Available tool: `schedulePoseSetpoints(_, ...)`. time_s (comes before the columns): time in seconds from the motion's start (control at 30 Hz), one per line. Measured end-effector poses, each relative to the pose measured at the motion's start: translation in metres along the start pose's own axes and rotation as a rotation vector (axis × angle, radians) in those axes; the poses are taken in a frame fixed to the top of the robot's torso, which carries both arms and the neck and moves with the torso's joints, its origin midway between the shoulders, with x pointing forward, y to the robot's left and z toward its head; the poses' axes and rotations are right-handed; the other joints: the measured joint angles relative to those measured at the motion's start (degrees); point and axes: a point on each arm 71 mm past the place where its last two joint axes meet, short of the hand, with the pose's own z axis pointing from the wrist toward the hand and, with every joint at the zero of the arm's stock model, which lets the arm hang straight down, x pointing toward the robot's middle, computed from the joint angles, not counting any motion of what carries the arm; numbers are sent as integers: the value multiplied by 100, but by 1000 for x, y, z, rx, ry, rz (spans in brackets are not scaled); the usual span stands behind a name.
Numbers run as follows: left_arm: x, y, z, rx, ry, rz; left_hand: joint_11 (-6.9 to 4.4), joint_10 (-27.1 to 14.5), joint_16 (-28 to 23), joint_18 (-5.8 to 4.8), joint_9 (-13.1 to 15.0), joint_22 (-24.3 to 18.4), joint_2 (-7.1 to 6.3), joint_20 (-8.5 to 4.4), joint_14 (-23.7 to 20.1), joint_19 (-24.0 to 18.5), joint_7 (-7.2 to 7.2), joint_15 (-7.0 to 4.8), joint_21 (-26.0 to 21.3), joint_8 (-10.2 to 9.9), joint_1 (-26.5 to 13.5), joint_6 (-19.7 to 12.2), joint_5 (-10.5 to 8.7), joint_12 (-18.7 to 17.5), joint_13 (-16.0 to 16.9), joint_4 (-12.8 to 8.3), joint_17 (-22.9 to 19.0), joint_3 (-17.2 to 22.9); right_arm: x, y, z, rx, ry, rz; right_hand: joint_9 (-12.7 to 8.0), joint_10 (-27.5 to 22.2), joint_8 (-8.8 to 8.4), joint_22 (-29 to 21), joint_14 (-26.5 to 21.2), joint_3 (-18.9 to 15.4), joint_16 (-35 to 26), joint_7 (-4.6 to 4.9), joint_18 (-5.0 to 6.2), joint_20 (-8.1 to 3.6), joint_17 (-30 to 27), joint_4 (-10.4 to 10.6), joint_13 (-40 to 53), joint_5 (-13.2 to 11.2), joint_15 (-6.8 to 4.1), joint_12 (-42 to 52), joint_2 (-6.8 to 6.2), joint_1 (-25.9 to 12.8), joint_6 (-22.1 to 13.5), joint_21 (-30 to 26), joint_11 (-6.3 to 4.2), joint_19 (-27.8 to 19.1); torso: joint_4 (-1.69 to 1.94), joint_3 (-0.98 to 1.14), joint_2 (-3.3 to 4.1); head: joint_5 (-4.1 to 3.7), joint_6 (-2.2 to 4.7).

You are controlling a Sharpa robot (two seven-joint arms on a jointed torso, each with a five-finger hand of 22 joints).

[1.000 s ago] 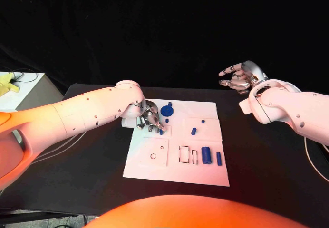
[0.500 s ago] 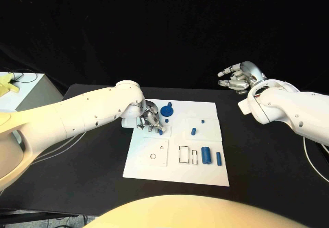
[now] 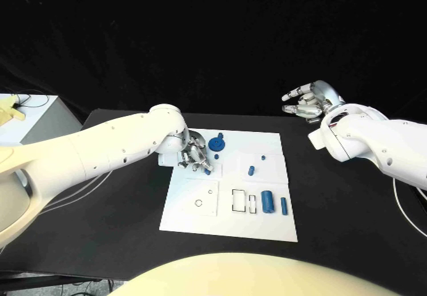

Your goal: Assemble the parts on the task board

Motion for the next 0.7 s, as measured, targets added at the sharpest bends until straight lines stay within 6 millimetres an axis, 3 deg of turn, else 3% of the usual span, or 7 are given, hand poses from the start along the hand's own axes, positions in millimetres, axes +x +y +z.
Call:
schedulePoseSetpoints(0.2, 0, 1, 0, 3, 1, -9, -12, 12, 0, -1, 114, 35, -7, 0, 0, 0, 10, 0, 43, 28, 4, -10, 0, -32, 27, 142, 0, 142, 1, 0, 0, 2, 3, 0, 0, 0, 0, 0, 0, 0, 0, 0, 0, 0, 0, 0, -1, 0, 0, 0, 0, 0, 0, 0, 0, 0, 2, -1, 0, -2, 0)
schedulePoseSetpoints(0.3, 0, 1, -1, 7, -3, -17, -15, 78, 38, 0, 175, 73, -89, 0, 0, 0, 11, 0, 77, 41, -19, -10, 1, -32, 83, 225, 0, 225, 1, -1, 0, 2, 4, 0, 0, 0, 0, 0, 0, -2, 0, 0, 0, 0, 0, 2, -1, 0, 0, 0, 0, 0, 0, 0, 0, 0, 2, 1, 0, -2, 0)
schedulePoseSetpoints(0.43, -1, 2, -2, 11, -12, -31, -62, 252, 93, 0, 224, 191, -248, 0, 0, 4, 5, 0, 187, 60, -176, 45, 70, -29, 252, 109, 0, 437, 1, -1, 0, 3, 6, 0, 0, 0, 0, 4, 0, -16, 0, 0, 0, 0, 0, 16, -1, 0, 0, 0, 0, 0, 0, 0, 0, 0, 3, 4, -1, -1, 0)
schedulePoseSetpoints(0.5, -2, 3, -3, 13, -18, -38, -61, 354, 116, -1, 242, 279, -299, -11, 0, 74, -23, 0, 250, 60, -296, 109, 75, 16, 359, -75, 0, 664, 1, -1, -1, 4, 6, 0, 0, 0, 0, 4, 0, -16, 0, 0, 0, 0, 1, 16, -1, 0, 0, 0, 0, 0, 0, 0, 0, 0, 3, 4, -2, 0, 0)
schedulePoseSetpoints(0.57, -3, 3, -4, 16, -27, -48, -86, 458, 158, -1, 254, 365, -345, -18, 22, 126, -37, -22, 316, 60, -375, 188, 95, 36, 475, -75, 0, 664, 1, -1, -1, 4, 7, 0, 0, 0, 0, 4, 0, -16, 0, 0, 0, 0, 5, 16, -1, 0, 0, 0, 0, 0, 0, 0, 0, 0, 4, 6, -4, 4, 0)
schedulePoseSetpoints(0.63, -3, 3, -4, 19, -36, -56, -106, 576, 206, -1, 274, 460, -399, -51, 9, 177, -64, -35, 382, 35, -438, 272, 176, 84, 582, -75, 0, 664, 1, -1, -1, 5, 7, 0, 0, 0, 0, 4, 0, -16, 0, 0, 0, 0, 5, 16, -1, 0, 0, 0, 0, 0, 0, 0, 0, 0, 5, 6, -5, 8, 0)
schedulePoseSetpoints(0.7, -4, 3, -5, 23, -48, -67, -145, 727, 261, 0, 296, 589, -486, -71, 29, 277, -93, -75, 473, -11, -524, 389, 399, 107, 736, -75, 0, 664, 1, -2, -1, 5, 7, 0, 0, 0, 0, 4, 0, -16, 0, 0, 0, 0, 5, 16, -1, 0, 0, 0, 0, 0, 0, 0, 0, 0, 6, 6, -6, 11, 0)
